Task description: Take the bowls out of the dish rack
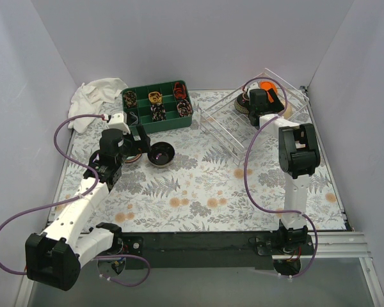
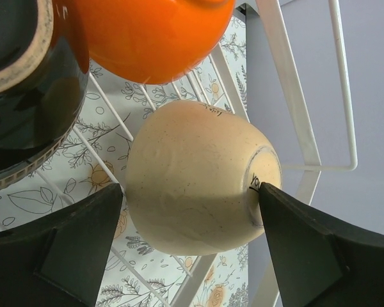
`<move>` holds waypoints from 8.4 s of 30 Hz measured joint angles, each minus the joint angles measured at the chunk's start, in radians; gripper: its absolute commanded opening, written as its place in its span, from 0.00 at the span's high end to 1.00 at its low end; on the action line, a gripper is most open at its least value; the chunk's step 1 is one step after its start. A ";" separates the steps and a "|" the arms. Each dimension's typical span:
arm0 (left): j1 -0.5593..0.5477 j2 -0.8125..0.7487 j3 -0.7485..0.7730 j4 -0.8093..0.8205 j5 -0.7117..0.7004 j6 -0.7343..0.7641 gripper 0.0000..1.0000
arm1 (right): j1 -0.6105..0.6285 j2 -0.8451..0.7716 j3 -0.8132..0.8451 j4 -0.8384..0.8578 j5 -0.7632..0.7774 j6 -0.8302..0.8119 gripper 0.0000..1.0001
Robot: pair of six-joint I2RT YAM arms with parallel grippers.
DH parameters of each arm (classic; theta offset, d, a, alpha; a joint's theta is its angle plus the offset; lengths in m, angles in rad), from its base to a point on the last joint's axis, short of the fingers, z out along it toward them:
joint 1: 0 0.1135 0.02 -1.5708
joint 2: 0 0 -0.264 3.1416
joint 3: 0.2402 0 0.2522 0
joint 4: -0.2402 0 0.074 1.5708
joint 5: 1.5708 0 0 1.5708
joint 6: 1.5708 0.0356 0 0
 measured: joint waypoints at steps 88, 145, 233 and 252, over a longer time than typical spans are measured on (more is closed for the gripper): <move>-0.008 0.066 0.000 -0.003 0.103 -0.001 0.02 | 0.014 -0.006 0.010 -0.187 0.106 -0.214 0.46; -0.013 0.025 0.000 0.007 0.200 -0.001 0.02 | 0.113 -0.614 -0.237 -0.367 -0.495 0.634 0.66; -0.244 0.647 0.389 0.387 0.435 -0.411 0.02 | -0.105 -0.734 -0.447 0.008 -1.148 1.253 0.73; -0.388 0.953 0.626 0.434 0.360 -0.518 0.86 | -0.105 -0.775 -0.552 0.092 -1.278 1.336 0.72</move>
